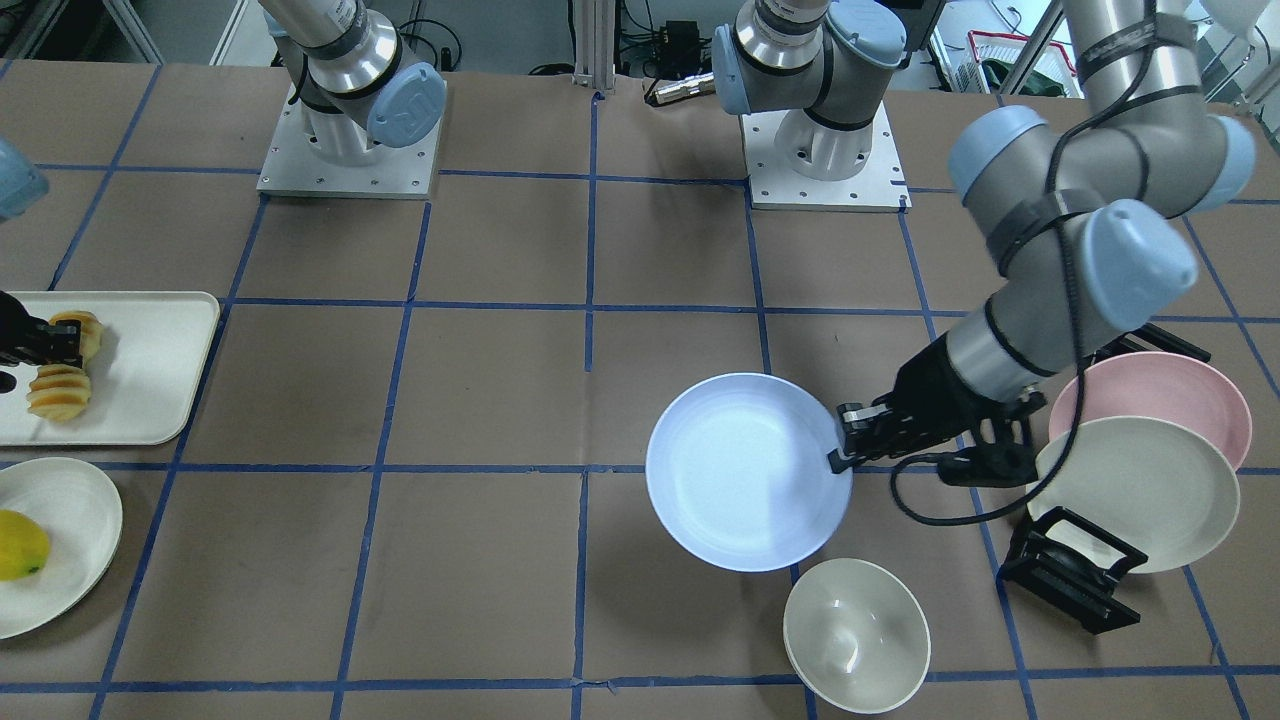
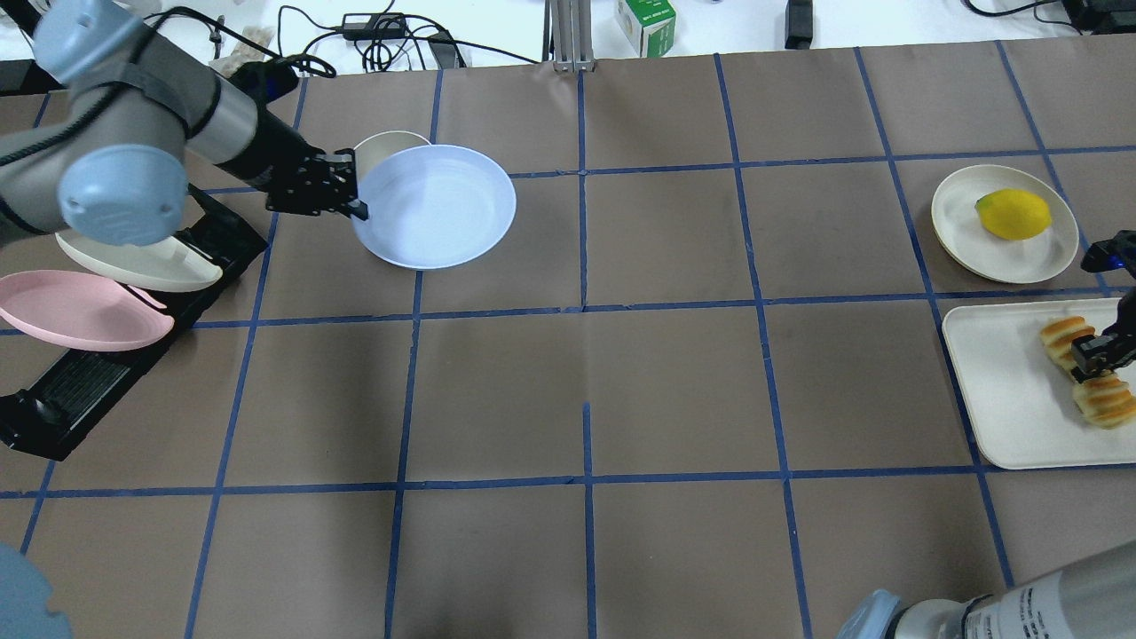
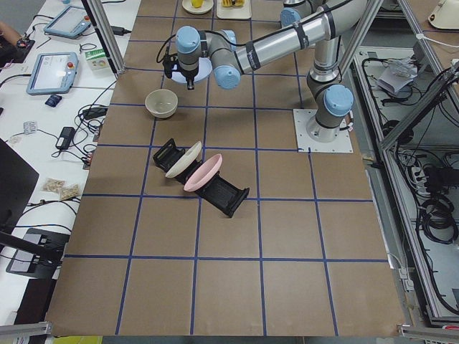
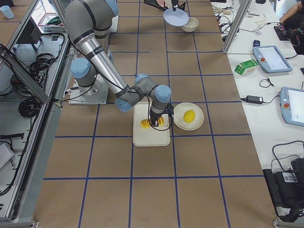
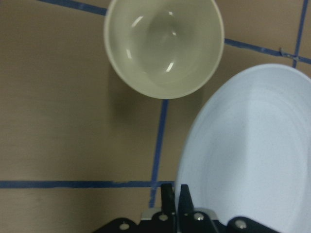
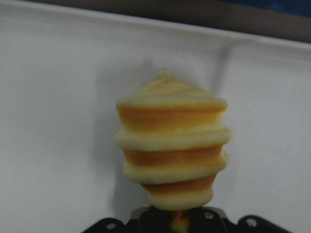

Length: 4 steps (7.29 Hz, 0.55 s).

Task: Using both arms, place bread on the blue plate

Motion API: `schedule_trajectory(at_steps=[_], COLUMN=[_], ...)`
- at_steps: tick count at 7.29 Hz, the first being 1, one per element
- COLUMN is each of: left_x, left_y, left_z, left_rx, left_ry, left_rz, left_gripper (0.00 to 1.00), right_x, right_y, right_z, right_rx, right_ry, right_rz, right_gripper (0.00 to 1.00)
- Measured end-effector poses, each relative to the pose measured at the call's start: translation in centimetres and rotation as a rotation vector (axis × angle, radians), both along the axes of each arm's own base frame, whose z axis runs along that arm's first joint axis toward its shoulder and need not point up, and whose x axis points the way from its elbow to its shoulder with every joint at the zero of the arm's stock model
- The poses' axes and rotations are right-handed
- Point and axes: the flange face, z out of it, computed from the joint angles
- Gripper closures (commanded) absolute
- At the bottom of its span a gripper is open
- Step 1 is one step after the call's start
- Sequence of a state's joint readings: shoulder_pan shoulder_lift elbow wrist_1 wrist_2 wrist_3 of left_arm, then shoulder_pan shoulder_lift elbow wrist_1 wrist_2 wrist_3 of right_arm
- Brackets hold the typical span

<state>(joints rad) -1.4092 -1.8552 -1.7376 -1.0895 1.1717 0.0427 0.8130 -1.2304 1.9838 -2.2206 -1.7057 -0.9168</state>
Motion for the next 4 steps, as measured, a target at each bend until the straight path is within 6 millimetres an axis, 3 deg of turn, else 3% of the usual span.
schedule_trajectory(at_steps=[2,4], left_x=[-6.0,-10.8], left_y=[-0.1,0.4], left_z=[-3.9,-7.9], left_rx=[-0.016,-0.051], left_ry=[0.033,0.035], left_rz=[-0.082,-0.160], left_gripper=[1.00,1.00], right_x=[0.5,0.7], right_y=[0.2,0.3], right_z=[1.6,2.4], right_rx=[-0.004,-0.007], right_ry=[0.005,0.010], right_rz=[0.004,0.006], right_gripper=[1.00,1.00])
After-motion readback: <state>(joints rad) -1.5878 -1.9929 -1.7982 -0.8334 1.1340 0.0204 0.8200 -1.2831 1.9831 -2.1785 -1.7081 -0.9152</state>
